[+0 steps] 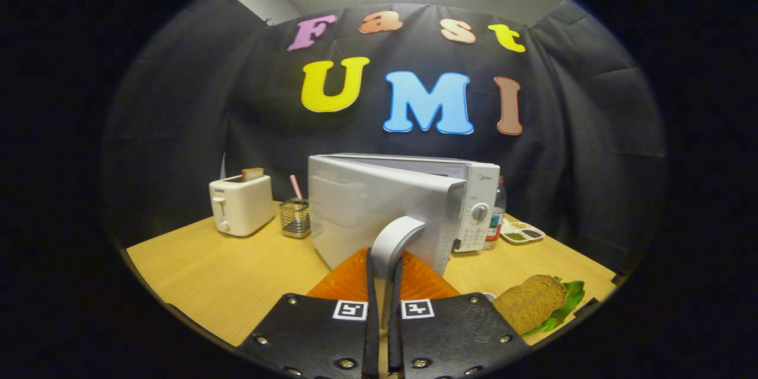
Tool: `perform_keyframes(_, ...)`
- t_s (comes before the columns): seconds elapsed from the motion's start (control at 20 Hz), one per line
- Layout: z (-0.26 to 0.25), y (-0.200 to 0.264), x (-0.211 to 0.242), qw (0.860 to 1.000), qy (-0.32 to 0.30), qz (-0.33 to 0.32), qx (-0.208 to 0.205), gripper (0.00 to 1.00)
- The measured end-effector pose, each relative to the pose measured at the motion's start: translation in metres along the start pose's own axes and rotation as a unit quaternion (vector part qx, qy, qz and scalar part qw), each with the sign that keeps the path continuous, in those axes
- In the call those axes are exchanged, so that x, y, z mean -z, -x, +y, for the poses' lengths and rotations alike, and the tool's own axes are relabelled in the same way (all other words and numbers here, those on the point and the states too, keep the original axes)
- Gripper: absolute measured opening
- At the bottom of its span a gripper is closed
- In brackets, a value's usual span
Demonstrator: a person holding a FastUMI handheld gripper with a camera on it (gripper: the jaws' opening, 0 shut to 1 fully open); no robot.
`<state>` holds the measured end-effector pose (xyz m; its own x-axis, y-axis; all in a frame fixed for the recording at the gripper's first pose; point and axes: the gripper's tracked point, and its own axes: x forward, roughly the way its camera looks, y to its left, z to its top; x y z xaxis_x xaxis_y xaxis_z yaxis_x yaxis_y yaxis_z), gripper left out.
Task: Open the microwave, put the food inside, and close the microwave door.
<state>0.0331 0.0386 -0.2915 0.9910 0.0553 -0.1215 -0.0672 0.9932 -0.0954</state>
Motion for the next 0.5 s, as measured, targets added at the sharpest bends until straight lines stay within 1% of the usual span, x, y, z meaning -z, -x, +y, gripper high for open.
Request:
perform_keyframes(0.2, 0.056, 0.017, -0.001, 1.000, 0.004, -0.019, -0.015, 0.06)
perform_keyframes(0.35, 0.088, 0.021, -0.002, 1.000, -0.011, -0.027, -0.005, 0.06)
perform_keyframes(0.5, 0.119, 0.019, -0.004, 0.999, -0.028, -0.034, 0.013, 0.06)
